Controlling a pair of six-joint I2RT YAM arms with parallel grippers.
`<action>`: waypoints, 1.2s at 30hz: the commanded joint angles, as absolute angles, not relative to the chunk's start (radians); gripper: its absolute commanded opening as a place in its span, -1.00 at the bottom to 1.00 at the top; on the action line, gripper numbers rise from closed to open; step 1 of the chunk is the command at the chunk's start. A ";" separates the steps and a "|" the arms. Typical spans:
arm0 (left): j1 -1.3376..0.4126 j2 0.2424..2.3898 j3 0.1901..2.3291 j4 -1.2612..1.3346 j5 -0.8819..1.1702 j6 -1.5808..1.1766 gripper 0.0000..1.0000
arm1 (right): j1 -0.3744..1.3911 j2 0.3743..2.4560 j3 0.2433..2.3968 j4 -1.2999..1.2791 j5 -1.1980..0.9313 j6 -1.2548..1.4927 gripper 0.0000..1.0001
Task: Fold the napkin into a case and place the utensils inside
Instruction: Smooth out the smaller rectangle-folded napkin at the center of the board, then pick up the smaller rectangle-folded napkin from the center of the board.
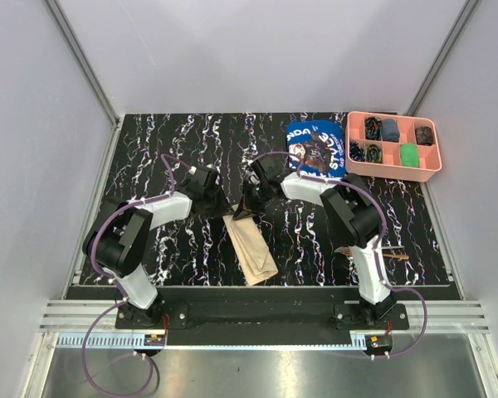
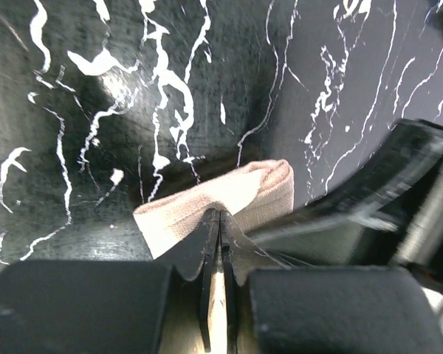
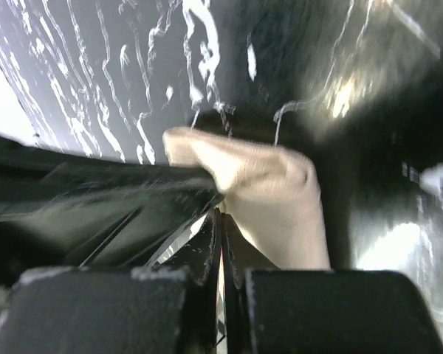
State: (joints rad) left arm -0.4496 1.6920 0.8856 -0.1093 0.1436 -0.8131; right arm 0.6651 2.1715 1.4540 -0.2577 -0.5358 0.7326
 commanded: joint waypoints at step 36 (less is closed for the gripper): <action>-0.466 0.729 0.773 -0.699 -0.156 -0.818 -0.24 | 0.976 2.012 1.468 -0.699 -0.069 0.528 0.13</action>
